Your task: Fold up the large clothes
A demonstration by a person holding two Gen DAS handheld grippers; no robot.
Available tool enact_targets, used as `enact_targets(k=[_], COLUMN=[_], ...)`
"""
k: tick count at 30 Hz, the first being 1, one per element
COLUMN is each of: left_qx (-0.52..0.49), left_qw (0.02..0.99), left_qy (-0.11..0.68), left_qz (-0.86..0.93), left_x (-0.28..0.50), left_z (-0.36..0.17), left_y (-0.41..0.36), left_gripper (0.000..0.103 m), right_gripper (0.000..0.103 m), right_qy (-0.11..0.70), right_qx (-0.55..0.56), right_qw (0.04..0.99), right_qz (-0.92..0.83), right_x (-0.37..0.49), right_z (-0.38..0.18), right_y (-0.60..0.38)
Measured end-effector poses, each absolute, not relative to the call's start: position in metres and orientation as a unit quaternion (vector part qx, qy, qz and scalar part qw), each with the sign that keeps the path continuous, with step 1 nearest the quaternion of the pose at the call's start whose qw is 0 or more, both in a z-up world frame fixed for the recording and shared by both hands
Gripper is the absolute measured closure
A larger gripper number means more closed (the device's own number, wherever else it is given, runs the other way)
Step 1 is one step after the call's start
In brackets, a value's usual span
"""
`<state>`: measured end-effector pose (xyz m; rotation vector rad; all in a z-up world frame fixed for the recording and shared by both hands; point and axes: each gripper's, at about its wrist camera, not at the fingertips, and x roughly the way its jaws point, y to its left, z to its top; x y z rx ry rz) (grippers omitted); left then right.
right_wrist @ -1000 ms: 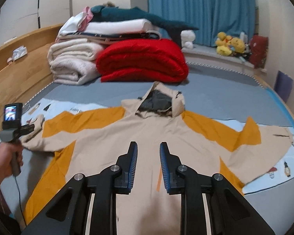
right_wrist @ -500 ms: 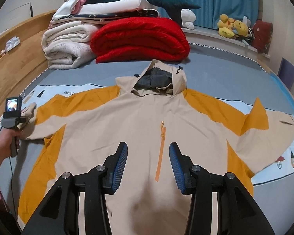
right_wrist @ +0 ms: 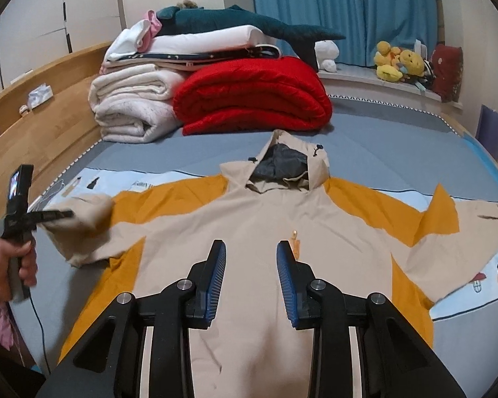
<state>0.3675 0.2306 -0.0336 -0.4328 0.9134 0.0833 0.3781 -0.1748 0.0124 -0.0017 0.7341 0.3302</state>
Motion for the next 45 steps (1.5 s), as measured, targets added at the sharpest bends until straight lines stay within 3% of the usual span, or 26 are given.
enact_targets(k=[3, 10, 17, 19, 20, 21, 24, 28, 30, 36, 38, 41, 45], left_qx=[-0.2, -0.252, -0.265, -0.244, -0.23, -0.215, -0.184, -0.158, -0.162, -0.156, -0.171, -0.184, -0.183], left_qw=[0.887, 0.836, 0.826, 0.826, 0.827, 0.829, 0.844, 0.879, 0.894, 0.921, 0.911, 0.866, 0.842], left_qy=[0.405, 0.443, 0.467, 0.487, 0.494, 0.496, 0.486, 0.436, 0.41, 0.355, 0.365, 0.442, 0.487], left_qz=[0.096, 0.205, 0.17, 0.144, 0.14, 0.141, 0.134, 0.107, 0.082, -0.049, -0.084, -0.143, -0.14], left_x=[0.355, 0.368, 0.384, 0.395, 0.399, 0.4, 0.401, 0.396, 0.39, 0.374, 0.373, 0.378, 0.371], left_z=[-0.022, -0.069, -0.092, -0.096, -0.098, -0.097, -0.082, -0.038, -0.017, 0.017, 0.007, -0.025, -0.035], left_y=[0.255, 0.337, 0.342, 0.329, 0.324, 0.318, 0.301, 0.256, 0.225, 0.102, 0.073, 0.042, 0.055], left_gripper=[0.066, 0.064, 0.06, 0.061, 0.067, 0.091, 0.095, 0.096, 0.097, 0.095, 0.091, 0.088, 0.086], right_gripper=[0.07, 0.07, 0.069, 0.069, 0.068, 0.068, 0.066, 0.067, 0.079, 0.077, 0.072, 0.061, 0.059], right_qy=[0.356, 0.371, 0.402, 0.414, 0.419, 0.422, 0.433, 0.441, 0.439, 0.447, 0.457, 0.472, 0.495], right_qx=[0.004, 0.004, 0.014, 0.022, 0.025, 0.027, 0.038, 0.065, 0.068, 0.091, 0.108, 0.138, 0.179], right_qw=[0.92, 0.915, 0.898, 0.891, 0.889, 0.887, 0.881, 0.876, 0.877, 0.873, 0.866, 0.855, 0.836], right_qz=[0.161, 0.161, 0.178, 0.183, 0.184, 0.184, 0.185, 0.188, 0.182, 0.174, 0.172, 0.164, 0.155], right_x=[0.375, 0.374, 0.386, 0.391, 0.393, 0.394, 0.395, 0.395, 0.394, 0.396, 0.399, 0.404, 0.411], right_z=[0.016, 0.009, -0.009, -0.016, -0.02, -0.023, -0.029, -0.03, -0.029, -0.032, -0.036, -0.044, -0.058], right_y=[-0.178, -0.184, -0.182, -0.18, -0.179, -0.178, -0.178, -0.184, -0.186, -0.191, -0.196, -0.206, -0.216])
